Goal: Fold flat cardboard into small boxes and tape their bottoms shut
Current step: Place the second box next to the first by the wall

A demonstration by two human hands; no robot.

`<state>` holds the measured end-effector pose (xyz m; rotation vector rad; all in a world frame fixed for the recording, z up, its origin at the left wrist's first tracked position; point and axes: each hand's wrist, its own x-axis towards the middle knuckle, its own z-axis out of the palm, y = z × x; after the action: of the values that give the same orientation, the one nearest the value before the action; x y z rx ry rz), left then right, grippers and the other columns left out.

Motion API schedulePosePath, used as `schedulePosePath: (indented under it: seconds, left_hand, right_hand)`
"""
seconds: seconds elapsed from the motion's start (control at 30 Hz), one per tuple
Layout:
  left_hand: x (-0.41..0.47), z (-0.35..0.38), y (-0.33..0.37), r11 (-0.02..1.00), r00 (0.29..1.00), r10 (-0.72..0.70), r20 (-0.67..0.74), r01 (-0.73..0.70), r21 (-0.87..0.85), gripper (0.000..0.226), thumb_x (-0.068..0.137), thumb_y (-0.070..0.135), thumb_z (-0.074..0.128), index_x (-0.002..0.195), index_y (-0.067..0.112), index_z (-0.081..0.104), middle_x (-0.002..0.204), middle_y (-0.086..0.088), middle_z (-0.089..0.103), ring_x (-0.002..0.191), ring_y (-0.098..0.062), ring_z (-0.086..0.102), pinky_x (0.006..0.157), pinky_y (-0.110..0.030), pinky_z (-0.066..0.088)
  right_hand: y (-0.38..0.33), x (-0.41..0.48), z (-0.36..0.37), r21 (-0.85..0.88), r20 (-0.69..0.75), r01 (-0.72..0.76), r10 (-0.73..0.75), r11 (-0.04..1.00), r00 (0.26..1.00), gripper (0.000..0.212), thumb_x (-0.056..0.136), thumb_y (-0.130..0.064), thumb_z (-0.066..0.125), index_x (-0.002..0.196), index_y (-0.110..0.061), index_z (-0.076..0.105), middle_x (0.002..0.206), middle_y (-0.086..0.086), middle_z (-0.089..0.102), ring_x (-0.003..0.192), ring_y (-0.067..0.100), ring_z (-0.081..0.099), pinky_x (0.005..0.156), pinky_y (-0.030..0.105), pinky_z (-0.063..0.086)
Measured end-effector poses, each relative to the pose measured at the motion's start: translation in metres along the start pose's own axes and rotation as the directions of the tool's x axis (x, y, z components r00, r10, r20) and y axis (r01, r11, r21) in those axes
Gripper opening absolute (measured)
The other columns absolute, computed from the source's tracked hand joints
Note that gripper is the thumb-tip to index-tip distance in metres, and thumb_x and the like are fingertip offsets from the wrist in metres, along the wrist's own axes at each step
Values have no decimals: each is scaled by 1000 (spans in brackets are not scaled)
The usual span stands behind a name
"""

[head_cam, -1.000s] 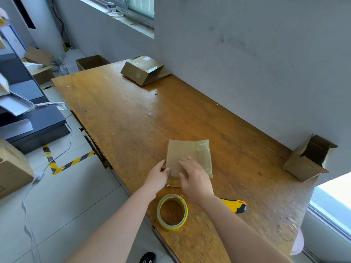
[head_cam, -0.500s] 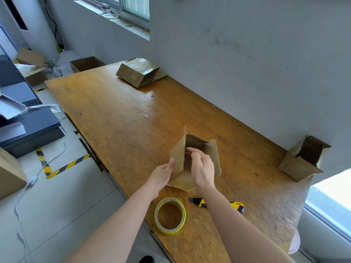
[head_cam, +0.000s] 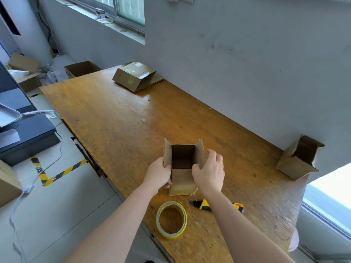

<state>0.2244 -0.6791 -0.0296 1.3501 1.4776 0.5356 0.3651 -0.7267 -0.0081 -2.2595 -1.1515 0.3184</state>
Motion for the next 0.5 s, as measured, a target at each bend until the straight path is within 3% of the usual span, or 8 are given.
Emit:
schedulePosePath:
  seconds: [0.03,0.1,0.2,0.3,0.5]
  left_hand:
    - [2,1,2,999,1000,29,-12,-28,42,26,99,25,49,125,22,50,115,-4,58,83,-18,64,60,-30,61]
    - [6,3,6,988,995,92,-30,-87,126,28,98,25,50,126,21,51,119,-3,58,81,-15,63,62,-31,61]
    - [13,5,14,972,989,145,8,-144,188,37,98,26,51,135,20,49,130,-5,56,89,-15,63,69,-31,61]
    - [22,12,26,949,974,176,143,-207,239,50,97,22,52,145,23,38,146,-3,44,120,-24,54,92,-40,55]
    - [29,49,65,897,926,263,270,-338,284,50,98,16,48,146,21,37,144,-5,47,118,-28,56,94,-43,53]
  right_hand:
    - [3,0,-1,52,77,-122,118,991,990,56,88,-25,60,139,-20,36,134,4,49,112,23,54,86,39,53]
    - [5,-5,-1,64,144,-185,174,981,974,52,90,-28,59,135,-20,35,126,3,56,97,19,59,74,37,58]
    - [8,-6,-4,112,98,-163,152,980,983,48,92,-21,56,137,-21,39,130,2,56,105,20,58,78,35,57]
    - [13,-1,-10,168,27,-172,170,971,985,51,93,-13,55,141,-22,38,134,2,54,115,21,56,85,36,56]
    - [44,14,-37,227,-79,-214,237,950,968,40,91,-8,55,127,-20,43,122,2,60,92,12,50,74,26,48]
